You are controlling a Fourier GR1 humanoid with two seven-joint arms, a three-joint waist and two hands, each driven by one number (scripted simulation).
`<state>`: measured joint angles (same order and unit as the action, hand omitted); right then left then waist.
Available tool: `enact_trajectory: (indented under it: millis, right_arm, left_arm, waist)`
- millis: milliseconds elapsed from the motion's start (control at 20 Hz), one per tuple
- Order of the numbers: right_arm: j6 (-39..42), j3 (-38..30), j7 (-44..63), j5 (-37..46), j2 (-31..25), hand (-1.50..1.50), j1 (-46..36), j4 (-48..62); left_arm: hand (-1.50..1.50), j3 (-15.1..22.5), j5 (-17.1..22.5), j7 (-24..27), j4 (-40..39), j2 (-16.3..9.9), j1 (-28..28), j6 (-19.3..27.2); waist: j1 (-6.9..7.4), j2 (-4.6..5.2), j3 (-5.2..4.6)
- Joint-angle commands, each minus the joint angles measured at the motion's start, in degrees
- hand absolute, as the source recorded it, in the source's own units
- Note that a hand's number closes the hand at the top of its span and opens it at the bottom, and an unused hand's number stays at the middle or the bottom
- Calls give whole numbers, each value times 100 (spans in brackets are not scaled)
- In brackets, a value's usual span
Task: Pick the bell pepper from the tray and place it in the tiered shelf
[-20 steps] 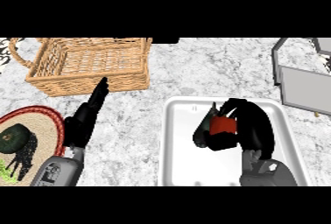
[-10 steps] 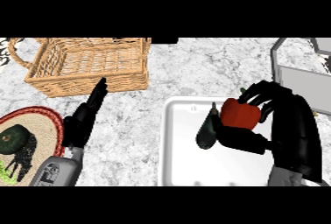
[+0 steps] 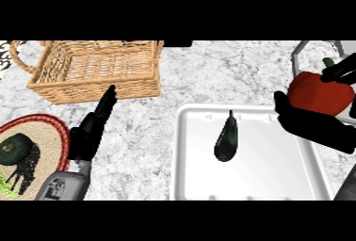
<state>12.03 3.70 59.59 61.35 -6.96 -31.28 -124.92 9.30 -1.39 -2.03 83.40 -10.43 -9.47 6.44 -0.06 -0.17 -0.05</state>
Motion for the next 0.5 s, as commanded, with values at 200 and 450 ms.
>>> enact_trajectory:
  millis: [200, 450]
  right_arm:
    - [663, -1016, 133, 49, -791, 150, -941, 445]
    - [345, -1601, -266, -24, -1140, 150, -1585, 1552]
  left_arm:
    - [0, -288, 50, 366, -666, 18, -292, -187]
    - [0, -180, -56, 123, -129, 18, -149, -199]
  waist:
    - [-23, 21, 0]
    - [48, 24, 3]
